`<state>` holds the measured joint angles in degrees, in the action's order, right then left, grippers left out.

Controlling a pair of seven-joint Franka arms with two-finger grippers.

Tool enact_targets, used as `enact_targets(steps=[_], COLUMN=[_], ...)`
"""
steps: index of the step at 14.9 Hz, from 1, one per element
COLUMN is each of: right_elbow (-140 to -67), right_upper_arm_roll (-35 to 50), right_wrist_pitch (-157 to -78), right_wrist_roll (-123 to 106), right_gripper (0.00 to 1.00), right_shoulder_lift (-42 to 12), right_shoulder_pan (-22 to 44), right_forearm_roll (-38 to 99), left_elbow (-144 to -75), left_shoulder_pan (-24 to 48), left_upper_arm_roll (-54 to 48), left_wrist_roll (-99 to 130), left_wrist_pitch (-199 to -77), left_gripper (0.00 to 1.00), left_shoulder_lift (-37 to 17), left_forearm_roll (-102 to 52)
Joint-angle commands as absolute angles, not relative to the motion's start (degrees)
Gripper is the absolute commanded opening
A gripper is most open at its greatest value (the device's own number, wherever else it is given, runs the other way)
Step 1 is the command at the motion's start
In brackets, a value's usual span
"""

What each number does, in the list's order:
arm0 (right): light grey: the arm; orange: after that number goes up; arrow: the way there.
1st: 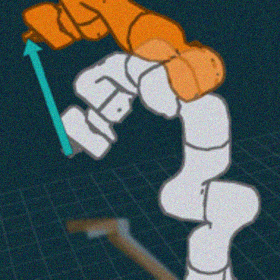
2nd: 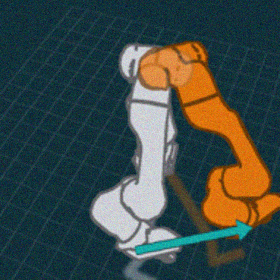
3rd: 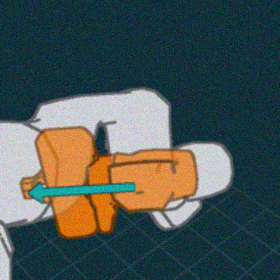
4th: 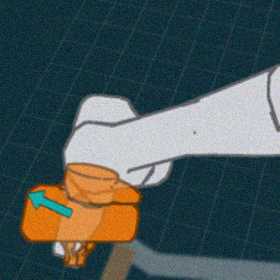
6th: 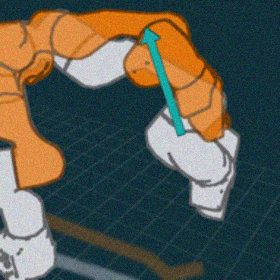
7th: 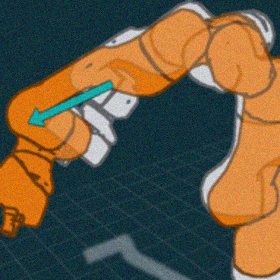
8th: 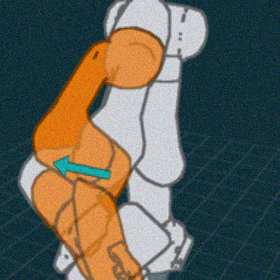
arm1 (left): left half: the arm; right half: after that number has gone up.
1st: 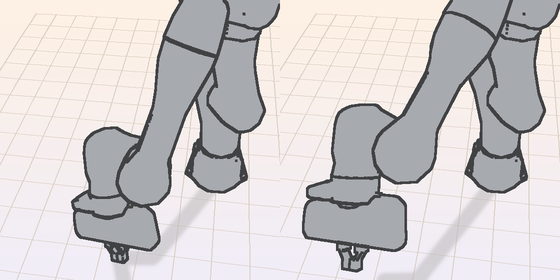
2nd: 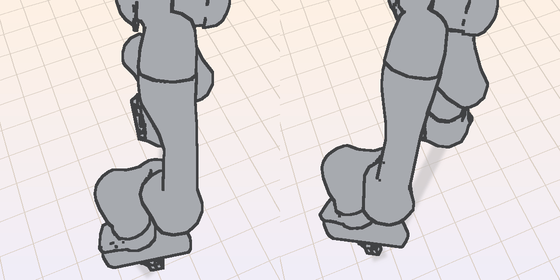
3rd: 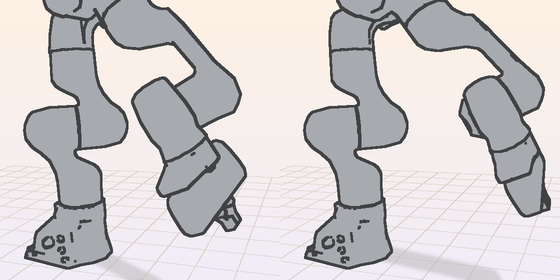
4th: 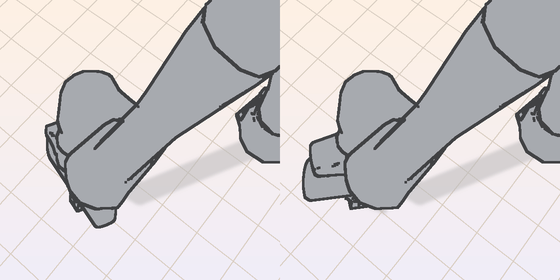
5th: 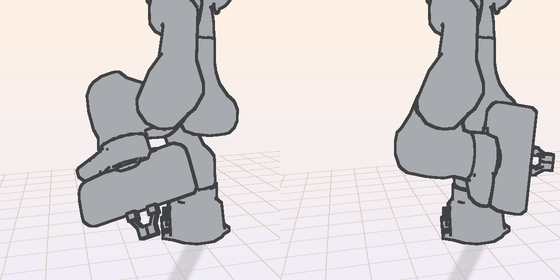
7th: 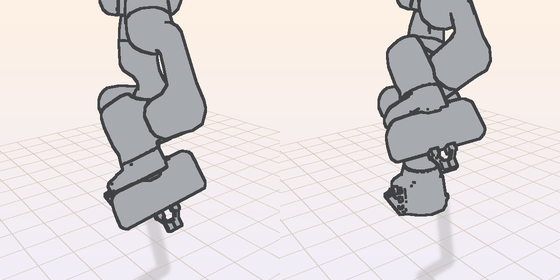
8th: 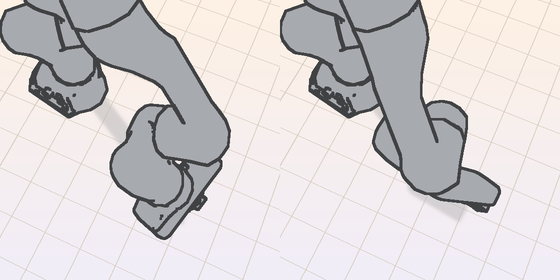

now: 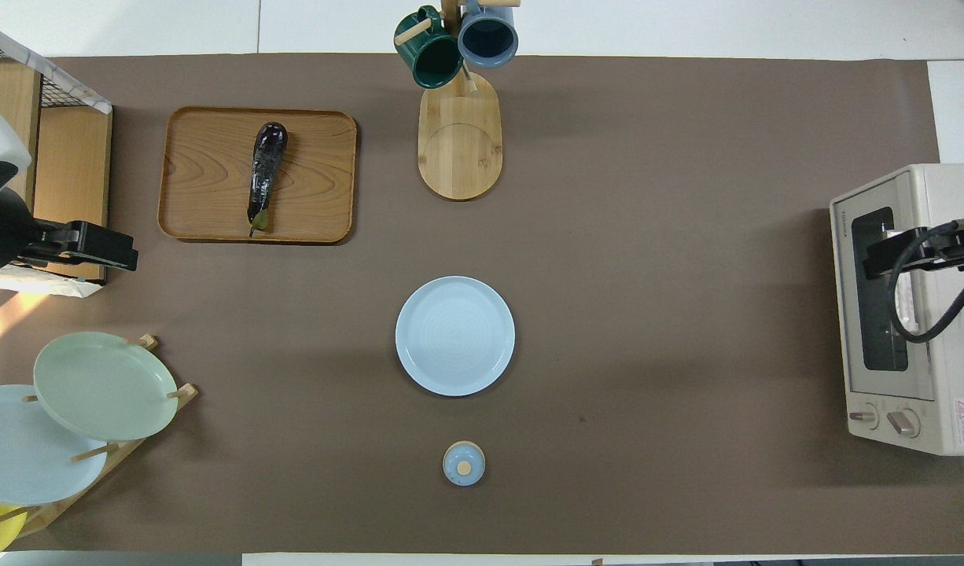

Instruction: Put eggplant into oven

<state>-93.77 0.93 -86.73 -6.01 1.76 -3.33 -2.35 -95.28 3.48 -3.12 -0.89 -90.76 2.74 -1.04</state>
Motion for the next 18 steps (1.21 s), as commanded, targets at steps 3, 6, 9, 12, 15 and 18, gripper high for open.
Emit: enact_targets(steps=[3,6,9,12,15,18], right_elbow=[-94.2,-94.2,-94.7,-95.3,-98.8,-108.0], right_upper_arm_roll=[1.1,1.1,1.1,1.1,0.9,0.3], right_wrist_pitch=[-86.1,-86.2,-86.3,-84.1,-88.3,-98.9], right_wrist_roll=[-5.5,-5.7,-5.5,-6.6,-7.6,-11.2], right_gripper=[1.0,1.0,1.0,1.0,0.2,0.0], right_shoulder_lift=[2.6,2.6,2.8,3.4,4.5,7.7], right_shoulder_pan=[-3.7,-3.6,-3.9,-4.0,-3.7,-5.9], right_forearm_roll=[-0.8,-0.8,-0.8,-0.8,-0.8,-2.9], left_elbow=[-96.1,-96.2,-96.6,-96.9,-96.6,-96.2], left_shoulder_pan=[3.7,3.7,3.7,3.1,3.2,4.0], left_upper_arm_roll=[-3.1,-3.1,-3.1,-3.1,-3.2,-3.3], left_wrist_roll=[-0.3,-0.3,-0.2,0.1,0.0,-0.2], left_wrist_pitch=[-91.8,-91.8,-91.9,-96.5,-98.3,-102.9], left_gripper=[1.0,1.0,1.0,1.0,1.0,1.0], left_shoulder_lift=[3.4,3.4,3.7,3.4,0.9,-4.1], left_forearm_roll=[0.3,0.3,0.3,0.3,0.3,-0.1])
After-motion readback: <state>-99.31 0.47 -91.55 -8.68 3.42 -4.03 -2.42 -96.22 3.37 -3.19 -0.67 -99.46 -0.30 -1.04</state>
